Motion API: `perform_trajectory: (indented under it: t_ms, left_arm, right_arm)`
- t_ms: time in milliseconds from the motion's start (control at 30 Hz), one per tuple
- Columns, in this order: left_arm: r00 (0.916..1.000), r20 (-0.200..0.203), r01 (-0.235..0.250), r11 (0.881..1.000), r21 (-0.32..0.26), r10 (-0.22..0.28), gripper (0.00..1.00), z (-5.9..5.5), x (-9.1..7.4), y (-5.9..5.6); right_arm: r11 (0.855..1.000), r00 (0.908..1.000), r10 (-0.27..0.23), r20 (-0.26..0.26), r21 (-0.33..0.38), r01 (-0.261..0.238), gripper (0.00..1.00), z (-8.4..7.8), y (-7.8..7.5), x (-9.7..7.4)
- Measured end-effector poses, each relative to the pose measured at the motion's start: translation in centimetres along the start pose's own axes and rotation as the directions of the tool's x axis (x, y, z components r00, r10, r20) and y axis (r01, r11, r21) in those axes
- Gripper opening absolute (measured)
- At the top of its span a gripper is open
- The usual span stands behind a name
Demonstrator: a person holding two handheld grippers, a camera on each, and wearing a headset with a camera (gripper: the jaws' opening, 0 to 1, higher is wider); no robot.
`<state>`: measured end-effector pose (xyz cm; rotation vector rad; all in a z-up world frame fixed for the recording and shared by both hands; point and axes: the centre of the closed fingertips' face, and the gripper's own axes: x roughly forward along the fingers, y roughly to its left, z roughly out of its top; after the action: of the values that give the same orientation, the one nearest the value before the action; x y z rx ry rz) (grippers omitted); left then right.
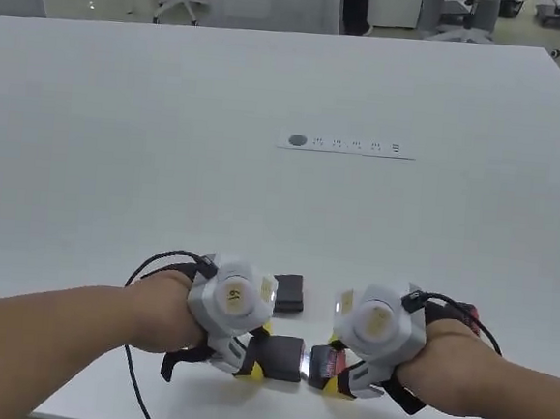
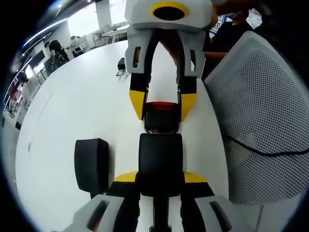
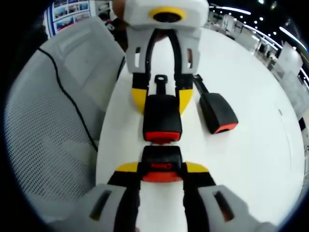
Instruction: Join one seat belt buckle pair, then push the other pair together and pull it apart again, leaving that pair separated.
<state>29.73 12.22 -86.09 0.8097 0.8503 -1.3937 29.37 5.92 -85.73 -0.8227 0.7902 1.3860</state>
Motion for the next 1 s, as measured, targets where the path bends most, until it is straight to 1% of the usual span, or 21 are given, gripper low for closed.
perform_trajectory:
  t_ms: [167,267,367,433,567,633,667,733,767,867,900,933,967,1000]
  left_arm:
    - [0.9999,0.015,0.001,1.0,0.002,-0.001,0.33,0.0,0.0,0.0]
    - [0.9999,0.013,-0.001,1.0,0.005,0.001,0.33,0.0,0.0,0.0]
    - [1.0,0.009,-0.002,1.0,0.004,0.002,0.34,0.0,0.0,0.0]
    - [1.0,0.006,-0.002,1.0,0.003,0.002,0.34,0.0,0.0,0.0]
    - [1.0,-0.002,-0.004,1.0,0.002,0.004,0.34,0.1,0.0,-0.1]
    - [1.0,0.004,-0.005,1.0,0.01,0.005,0.34,0.1,-0.1,-0.1]
    - [0.9999,0.01,-0.004,1.0,0.013,0.004,0.34,0.1,-0.1,-0.2]
    - [0.9998,0.017,-0.008,1.0,-0.001,0.008,0.34,0.1,-0.1,-0.2]
    - [0.9998,0.019,-0.01,1.0,-0.004,0.01,0.34,0.1,-0.1,-0.2]
    - [0.9997,0.016,-0.018,1.0,-0.005,0.018,0.35,0.1,-0.2,-0.4]
    - [0.9997,0.012,-0.023,1.0,0.001,0.023,0.36,0.0,-0.3,-0.5]
    - [0.9996,0.006,-0.027,1.0,0.007,0.027,0.36,0.0,-0.4,-0.6]
    - [0.9995,0.007,-0.03,1.0,0.003,0.03,0.36,0.1,-0.6,-0.6]
    - [0.9991,0.022,-0.035,0.999,-0.008,0.036,0.37,0.5,-0.9,-0.6]
  right_arm:
    - [1.0,0.9996,-0.016,0.023,0.019,0.015,0.33,0.1,0.0,-0.1]
    - [1.0,0.9995,-0.018,0.025,0.015,0.018,0.33,0.2,0.0,-0.1]
    - [1.0,0.9992,-0.024,0.033,-0.004,0.024,0.34,0.2,0.1,-0.1]
    - [1.0,0.9987,-0.027,0.044,-0.001,0.027,0.34,0.2,0.1,-0.1]
    - [1.0,0.9984,-0.027,0.049,-0.008,0.027,0.34,0.2,0.1,-0.1]
    - [0.999,0.9983,-0.029,0.05,-0.012,0.03,0.35,0.2,0.1,-0.1]
    - [1.0,0.9982,-0.029,0.051,-0.007,0.03,0.35,0.2,0.0,-0.1]
    - [0.999,0.9982,-0.033,0.05,0.012,0.032,0.36,0.1,0.0,-0.1]
    - [0.999,0.9982,-0.034,0.049,0.01,0.034,0.36,0.0,0.0,-0.2]
    - [0.999,0.9977,-0.043,0.052,0.032,0.041,0.37,-0.4,-0.1,-0.6]
    - [0.998,0.9973,-0.047,0.057,0.037,0.045,0.38,-0.3,-0.1,-0.9]
    - [0.997,0.9959,-0.052,0.074,0.067,0.047,0.39,-0.1,-0.3,-1.3]
    - [0.996,0.995,-0.051,0.086,0.08,0.044,0.38,0.1,-0.3,-1.7]
    - [0.995,0.9939,-0.055,0.095,0.087,0.046,0.38,0.2,-0.3,-2.0]
